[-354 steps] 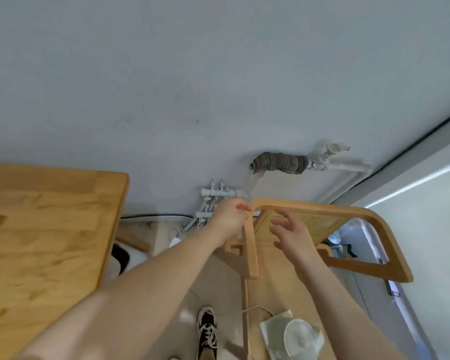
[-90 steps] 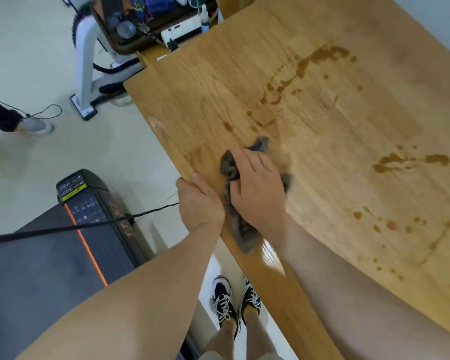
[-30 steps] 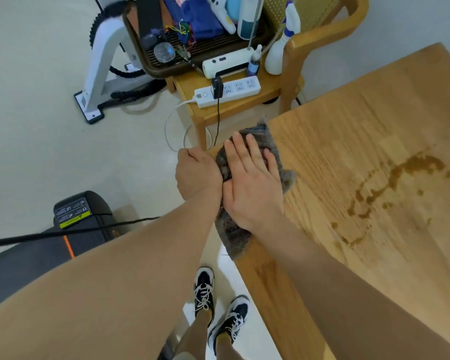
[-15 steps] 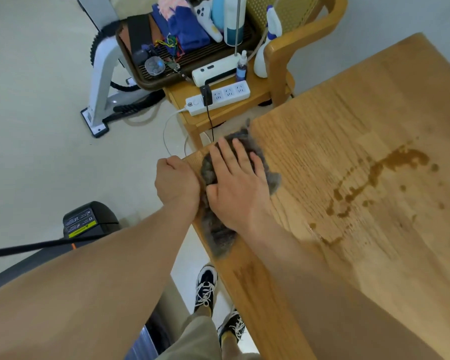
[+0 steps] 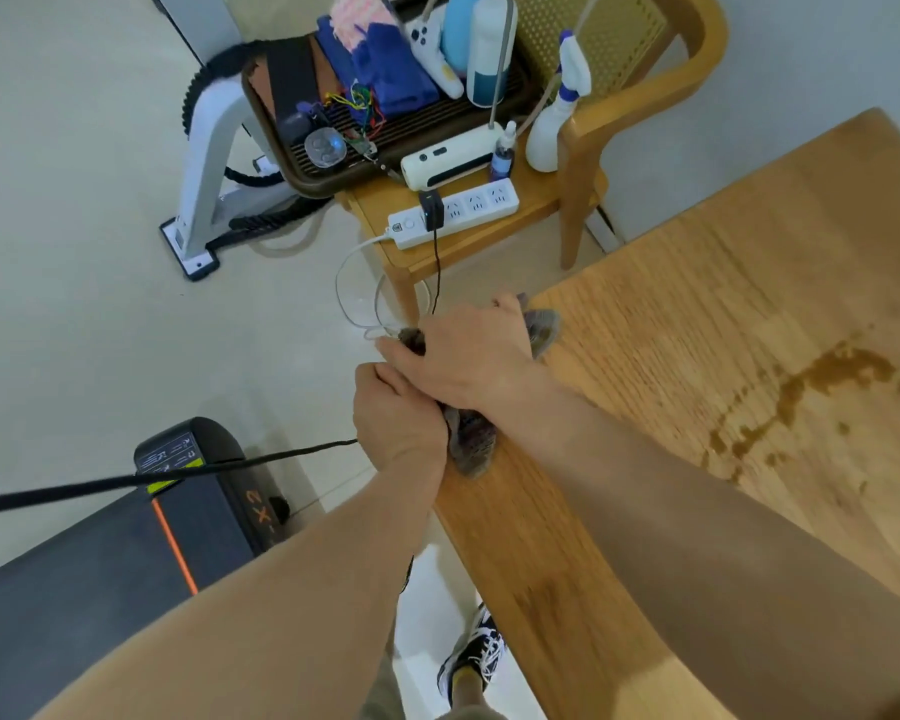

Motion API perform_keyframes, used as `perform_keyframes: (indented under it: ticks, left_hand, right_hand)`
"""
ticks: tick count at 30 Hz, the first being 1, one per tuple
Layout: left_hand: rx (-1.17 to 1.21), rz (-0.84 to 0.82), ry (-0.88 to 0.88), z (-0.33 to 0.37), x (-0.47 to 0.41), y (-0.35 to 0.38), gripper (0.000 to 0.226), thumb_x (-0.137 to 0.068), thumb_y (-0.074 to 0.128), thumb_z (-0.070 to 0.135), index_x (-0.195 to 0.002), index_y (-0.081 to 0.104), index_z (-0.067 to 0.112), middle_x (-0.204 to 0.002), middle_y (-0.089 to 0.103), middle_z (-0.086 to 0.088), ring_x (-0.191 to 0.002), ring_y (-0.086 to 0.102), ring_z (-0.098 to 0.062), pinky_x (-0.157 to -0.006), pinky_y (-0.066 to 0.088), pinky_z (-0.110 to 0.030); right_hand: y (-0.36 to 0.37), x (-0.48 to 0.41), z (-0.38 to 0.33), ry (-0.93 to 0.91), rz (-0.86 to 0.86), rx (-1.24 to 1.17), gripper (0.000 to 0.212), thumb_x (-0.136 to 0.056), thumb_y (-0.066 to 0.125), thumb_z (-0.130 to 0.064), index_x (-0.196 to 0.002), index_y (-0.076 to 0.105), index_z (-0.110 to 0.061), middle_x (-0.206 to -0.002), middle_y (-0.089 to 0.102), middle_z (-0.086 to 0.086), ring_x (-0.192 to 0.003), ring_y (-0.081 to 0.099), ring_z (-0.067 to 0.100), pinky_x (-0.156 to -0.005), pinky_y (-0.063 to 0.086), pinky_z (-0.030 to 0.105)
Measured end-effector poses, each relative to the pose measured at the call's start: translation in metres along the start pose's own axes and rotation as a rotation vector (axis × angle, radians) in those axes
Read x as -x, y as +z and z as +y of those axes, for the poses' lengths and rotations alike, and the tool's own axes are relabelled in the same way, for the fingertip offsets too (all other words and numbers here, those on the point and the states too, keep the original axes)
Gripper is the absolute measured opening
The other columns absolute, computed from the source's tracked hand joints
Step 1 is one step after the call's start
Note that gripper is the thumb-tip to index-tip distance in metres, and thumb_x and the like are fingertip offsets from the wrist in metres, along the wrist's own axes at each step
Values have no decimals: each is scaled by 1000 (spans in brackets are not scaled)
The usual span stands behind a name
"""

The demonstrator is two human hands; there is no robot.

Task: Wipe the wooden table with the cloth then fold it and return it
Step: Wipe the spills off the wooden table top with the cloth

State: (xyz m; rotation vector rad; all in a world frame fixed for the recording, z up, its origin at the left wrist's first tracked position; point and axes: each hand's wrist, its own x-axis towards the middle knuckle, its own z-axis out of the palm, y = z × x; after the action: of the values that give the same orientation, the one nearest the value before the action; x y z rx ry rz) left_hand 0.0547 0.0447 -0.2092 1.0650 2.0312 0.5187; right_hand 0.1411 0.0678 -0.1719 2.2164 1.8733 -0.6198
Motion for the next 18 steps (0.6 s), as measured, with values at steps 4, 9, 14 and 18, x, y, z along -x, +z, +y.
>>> perform_keyframes:
  ticks: [4, 9, 14, 18]
  left_hand:
    - [29, -15, 12, 3, 1, -2, 29, -100, 29, 25, -75, 41, 13, -68, 46, -1, -69, 47, -26, -62, 32, -33]
    - [72, -44, -7, 3, 2, -2, 27, -99, 26, 27, -81, 42, 16, -78, 55, -8, -69, 50, -24, -62, 34, -32]
    - [94, -59, 16, -4, -2, -2, 24, -100, 27, 29, -95, 48, 17, -87, 60, -8, -80, 54, -28, -67, 38, -35]
    - [150, -106, 8, -6, -5, -2, 36, -99, 28, 29, -127, 50, 22, -109, 63, -7, -97, 56, -26, -75, 36, -30]
  right_hand:
    - [-2, 13, 28, -2, 12, -1, 61, -92, 18, -67, -112, 63, -31, -118, 66, 2, -124, 47, 22, -115, 11, 50]
    - [-33, -9, 103, 350, -96, 78, 63, -91, 20, -62, -117, 56, -18, -123, 61, 10, -126, 46, 29, -116, 9, 57]
    - [-8, -1, 18, 75, -58, 57, 55, -96, 24, -52, -60, 51, -21, -59, 53, -4, -70, 55, 20, -107, 24, 47]
    - [2, 8, -4, -35, 4, -112, 47, -96, 33, -48, -58, 43, -23, -59, 52, -5, -69, 51, 14, -108, 24, 38]
